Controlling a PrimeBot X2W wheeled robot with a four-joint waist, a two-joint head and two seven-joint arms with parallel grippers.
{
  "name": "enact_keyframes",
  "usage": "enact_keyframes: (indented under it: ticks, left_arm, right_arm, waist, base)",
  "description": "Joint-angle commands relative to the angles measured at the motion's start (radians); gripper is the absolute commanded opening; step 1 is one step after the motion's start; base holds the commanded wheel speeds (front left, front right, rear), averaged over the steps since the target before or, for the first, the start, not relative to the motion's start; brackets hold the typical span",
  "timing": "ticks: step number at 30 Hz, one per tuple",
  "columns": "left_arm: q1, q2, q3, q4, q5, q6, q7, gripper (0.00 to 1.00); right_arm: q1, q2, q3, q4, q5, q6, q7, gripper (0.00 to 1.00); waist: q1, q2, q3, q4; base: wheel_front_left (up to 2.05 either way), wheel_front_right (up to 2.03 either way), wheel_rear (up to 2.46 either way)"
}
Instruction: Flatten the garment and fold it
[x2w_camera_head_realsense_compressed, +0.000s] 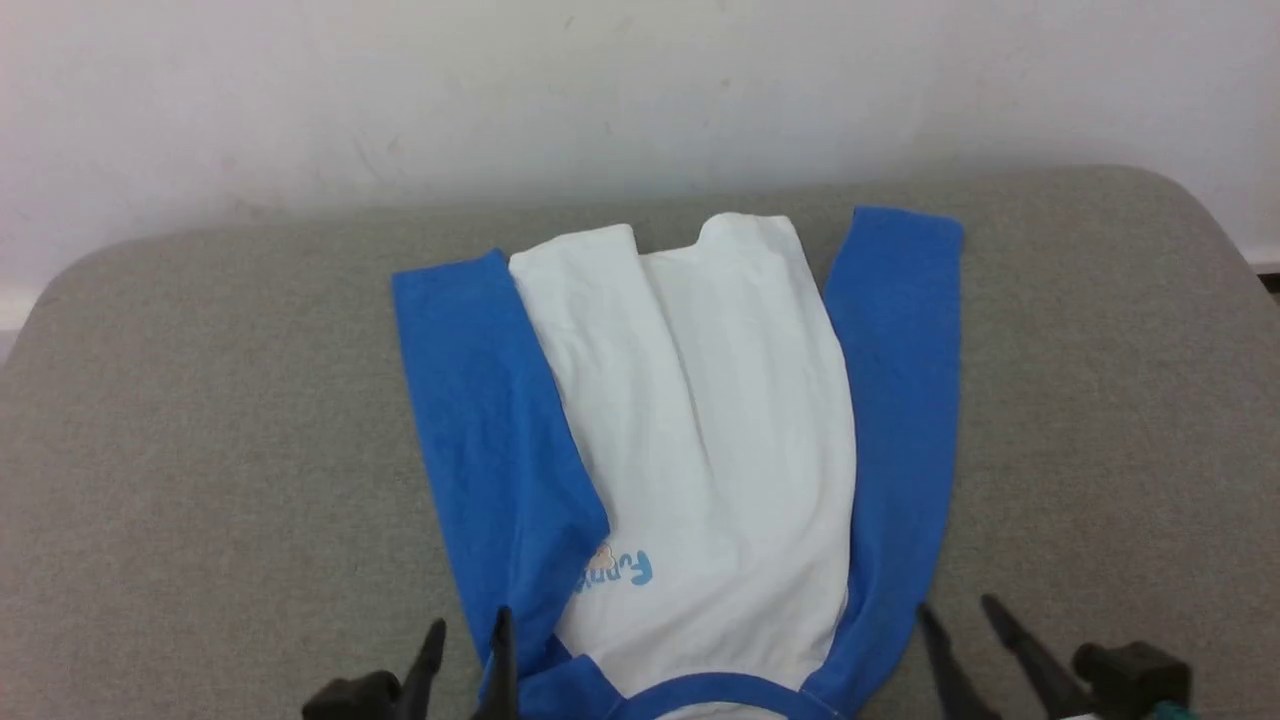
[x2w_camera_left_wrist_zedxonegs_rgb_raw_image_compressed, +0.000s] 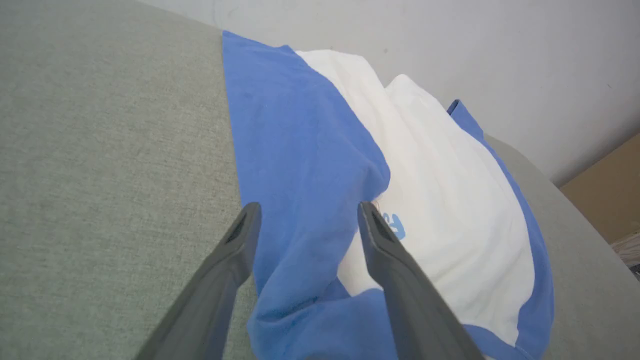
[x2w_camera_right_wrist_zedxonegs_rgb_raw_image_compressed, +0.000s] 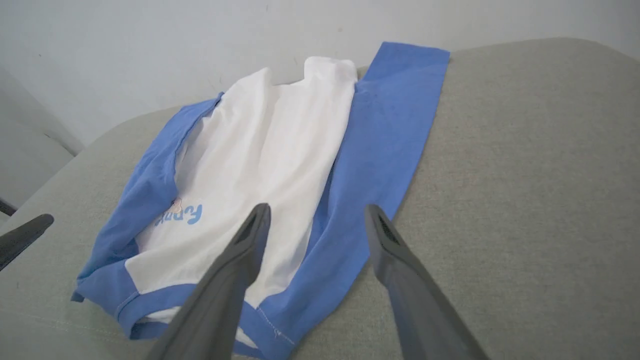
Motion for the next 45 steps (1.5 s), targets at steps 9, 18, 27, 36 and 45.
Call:
enact_keyframes:
  ticks: [9, 18, 27, 36, 45]
  left_arm:
    - [-0.079, -0.001, 0.115, -0.154, 0.057, -0.022, -0.014, 1.0]
    - [-0.411, 0.067, 0.203, -0.049, 0.029, -0.095, 0.001, 1.0]
    - [-0.871, 0.2, 0.179, 0.179, 0.015, -0.169, 0.23, 1.0]
    - [-1.202, 0.356, 0.096, 0.47, 0.004, -0.204, 0.724, 1.0]
    - [-1.289, 0.462, 0.074, 0.608, 0.039, -0.135, 0.957, 1.0]
  right_arm:
    - [-0.053, 0.022, -0.128, -0.132, -0.054, -0.001, -0.026, 1.0]
    - [-0.153, 0.024, -0.153, -0.221, -0.062, -0.001, -0.007, 1.0]
    - [-0.287, 0.025, -0.11, -0.23, -0.054, -0.001, -0.033, 1.0]
    - [-0.373, 0.025, -0.052, -0.189, -0.025, -0.001, -0.068, 1.0]
    - [-0.421, 0.025, -0.019, -0.143, 0.007, -0.001, -0.101, 1.0]
  waist:
    - [-0.0001, -0.0001, -0.01, -0.003]
    - [-0.0001, -0.0001, 0.143, -0.029]
    - [-0.0001, -0.0001, 0.337, -0.094]
    - [-0.0001, -0.0001, 0.48, -0.189]
    - [-0.0001, -0.0001, 0.579, -0.251]
  base:
    - [0.0, 0.0, 0.0]
    - [0.0, 0.0, 0.0]
    - [0.0, 0.0, 0.0]
    - [0.0, 0.0, 0.0]
    - [0.0, 0.0, 0.0]
